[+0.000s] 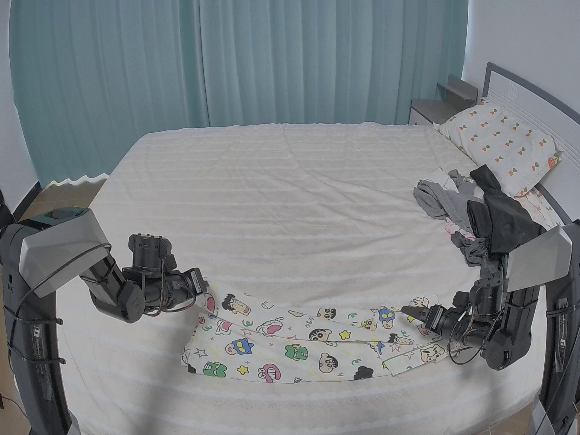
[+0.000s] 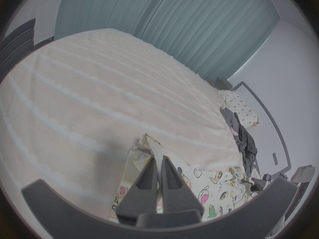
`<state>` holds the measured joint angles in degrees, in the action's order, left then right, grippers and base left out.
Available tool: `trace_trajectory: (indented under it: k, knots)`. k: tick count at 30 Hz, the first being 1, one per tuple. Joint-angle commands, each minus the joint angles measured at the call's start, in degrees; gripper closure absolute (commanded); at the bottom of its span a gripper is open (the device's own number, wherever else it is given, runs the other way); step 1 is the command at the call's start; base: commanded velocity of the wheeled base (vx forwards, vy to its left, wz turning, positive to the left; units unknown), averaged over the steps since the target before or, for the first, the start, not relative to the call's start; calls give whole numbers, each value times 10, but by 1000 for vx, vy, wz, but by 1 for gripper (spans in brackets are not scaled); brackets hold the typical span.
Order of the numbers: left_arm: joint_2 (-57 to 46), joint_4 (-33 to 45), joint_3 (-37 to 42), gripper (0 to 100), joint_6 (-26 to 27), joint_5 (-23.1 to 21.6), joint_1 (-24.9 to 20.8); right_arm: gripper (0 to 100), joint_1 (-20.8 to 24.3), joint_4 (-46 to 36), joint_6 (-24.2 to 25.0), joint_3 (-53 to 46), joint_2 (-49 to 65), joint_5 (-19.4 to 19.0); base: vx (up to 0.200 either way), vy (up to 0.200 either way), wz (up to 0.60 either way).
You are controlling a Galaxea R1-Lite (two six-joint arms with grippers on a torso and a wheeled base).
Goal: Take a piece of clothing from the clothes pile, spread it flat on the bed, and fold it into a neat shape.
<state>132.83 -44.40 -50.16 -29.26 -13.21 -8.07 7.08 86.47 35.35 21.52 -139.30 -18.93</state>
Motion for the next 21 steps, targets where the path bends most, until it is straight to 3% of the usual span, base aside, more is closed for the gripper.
trace_trajectory:
  k: [1, 4, 9, 10, 15, 21]
  knots:
    - [2, -9, 28, 100, 1, -1, 3, 0, 0, 0, 0, -1, -2, -1, 0, 0, 0]
    - [3, -45, 67, 100, 2, 0, 10, 0, 4, 0, 0, -2, -1, -1, 0, 0, 0]
    - [4, -42, 76, 100, 4, 0, 17, 0, 5, 0, 0, -2, -2, -1, 0, 0, 0]
    - [10, -41, 86, 100, 25, 3, 18, 0, 5, 0, 0, -3, -2, -1, 0, 0, 0]
    - [37, -45, 101, 100, 75, 43, 15, 0, 6, 0, 0, -4, -2, 0, 0, 0, 0]
    - [40, -41, 103, 100, 90, 71, 6, 0, 8, -1, -1, -4, -2, 0, 0, 0, 0]
